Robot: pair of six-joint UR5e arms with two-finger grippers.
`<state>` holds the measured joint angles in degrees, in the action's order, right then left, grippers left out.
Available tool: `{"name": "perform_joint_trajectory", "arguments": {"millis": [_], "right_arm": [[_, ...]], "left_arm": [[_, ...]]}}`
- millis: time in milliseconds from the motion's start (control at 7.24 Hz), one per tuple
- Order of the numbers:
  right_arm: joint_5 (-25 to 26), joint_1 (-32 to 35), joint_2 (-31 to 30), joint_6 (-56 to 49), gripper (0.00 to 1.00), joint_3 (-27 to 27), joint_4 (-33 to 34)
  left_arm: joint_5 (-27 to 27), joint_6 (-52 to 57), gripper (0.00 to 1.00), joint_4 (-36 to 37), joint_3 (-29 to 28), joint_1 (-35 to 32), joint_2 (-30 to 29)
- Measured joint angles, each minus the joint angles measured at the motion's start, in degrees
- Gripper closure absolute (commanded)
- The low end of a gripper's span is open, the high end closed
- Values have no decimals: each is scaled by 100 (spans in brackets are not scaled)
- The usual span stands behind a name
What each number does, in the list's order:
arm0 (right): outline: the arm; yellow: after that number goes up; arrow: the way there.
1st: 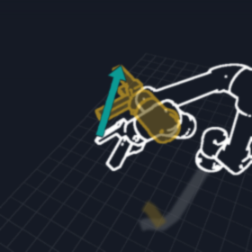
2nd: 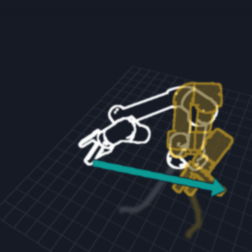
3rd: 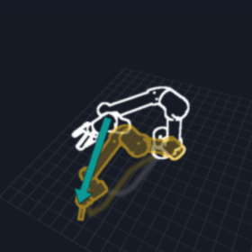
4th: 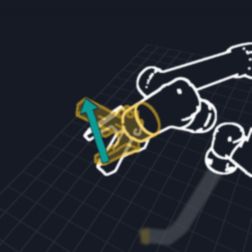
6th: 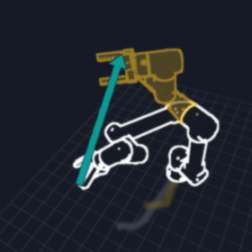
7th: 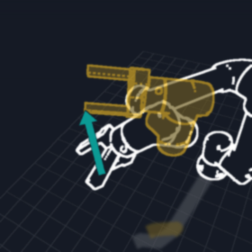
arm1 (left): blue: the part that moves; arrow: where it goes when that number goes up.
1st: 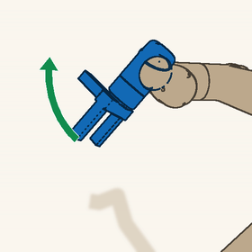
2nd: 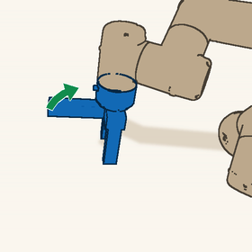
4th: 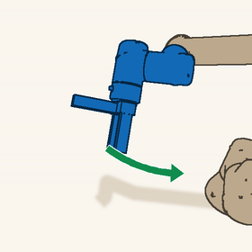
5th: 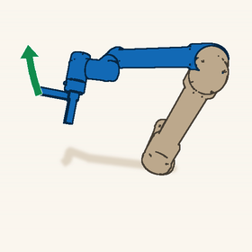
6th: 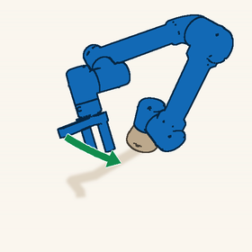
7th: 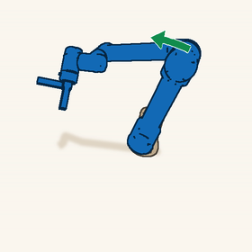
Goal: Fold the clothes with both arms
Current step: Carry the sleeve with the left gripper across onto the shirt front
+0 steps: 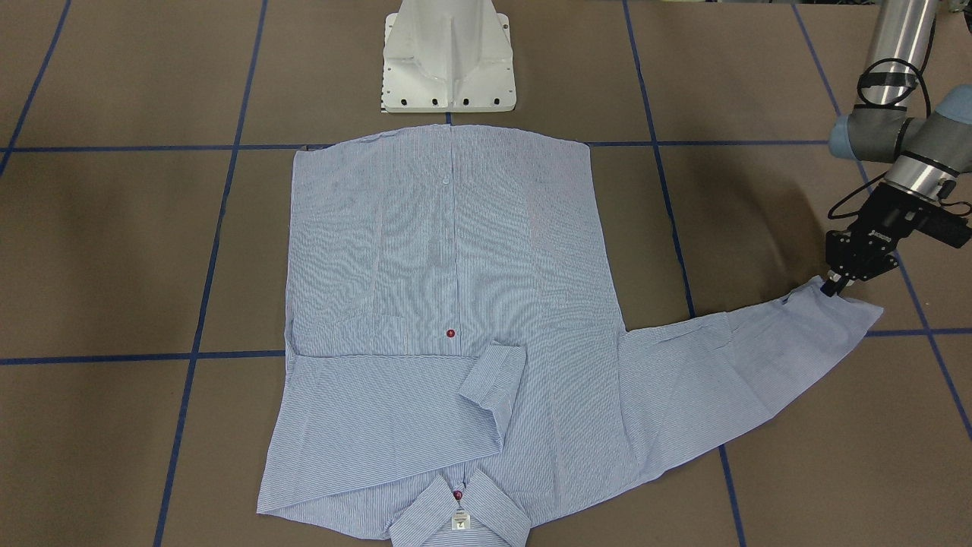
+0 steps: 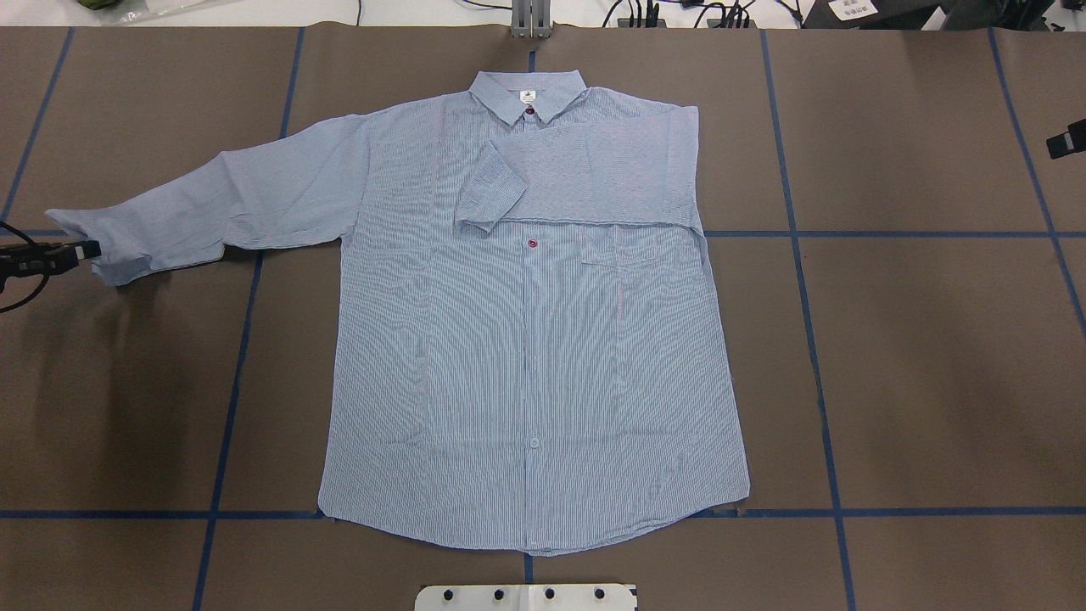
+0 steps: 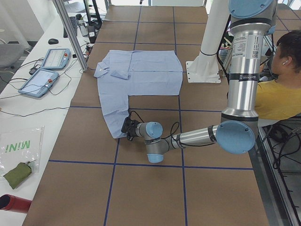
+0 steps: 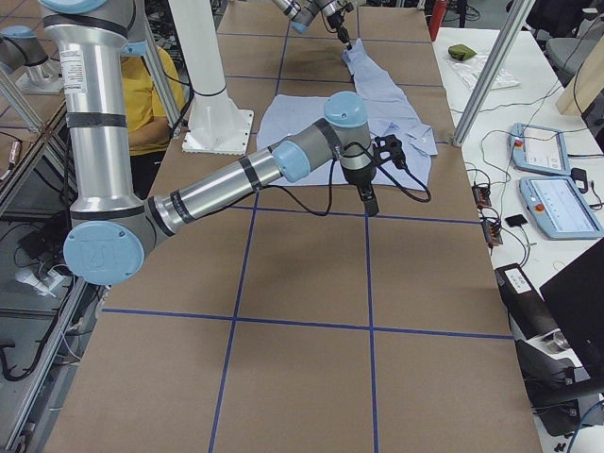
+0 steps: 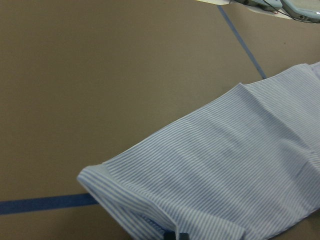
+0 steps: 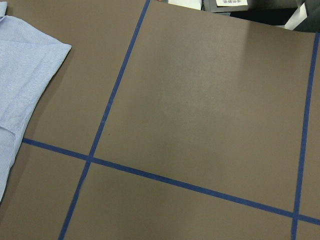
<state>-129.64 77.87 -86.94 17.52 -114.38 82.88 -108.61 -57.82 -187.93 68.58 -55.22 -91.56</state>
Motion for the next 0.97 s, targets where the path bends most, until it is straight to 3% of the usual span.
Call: {"name": "perform_joint_trajectory", "arguments": {"millis": [276,553,967], "right_arm": [[0,0,-6,21,0,3,-4],[0,0,-2,45,0,9,-6],[0,0,11,68,0,19,-1]], "left_arm": [[149,492,100,-54,443,12,-366],[233,752,100,-76,565,287,-1148],[293,-288,100,-12,536,1168,-2503]]}}
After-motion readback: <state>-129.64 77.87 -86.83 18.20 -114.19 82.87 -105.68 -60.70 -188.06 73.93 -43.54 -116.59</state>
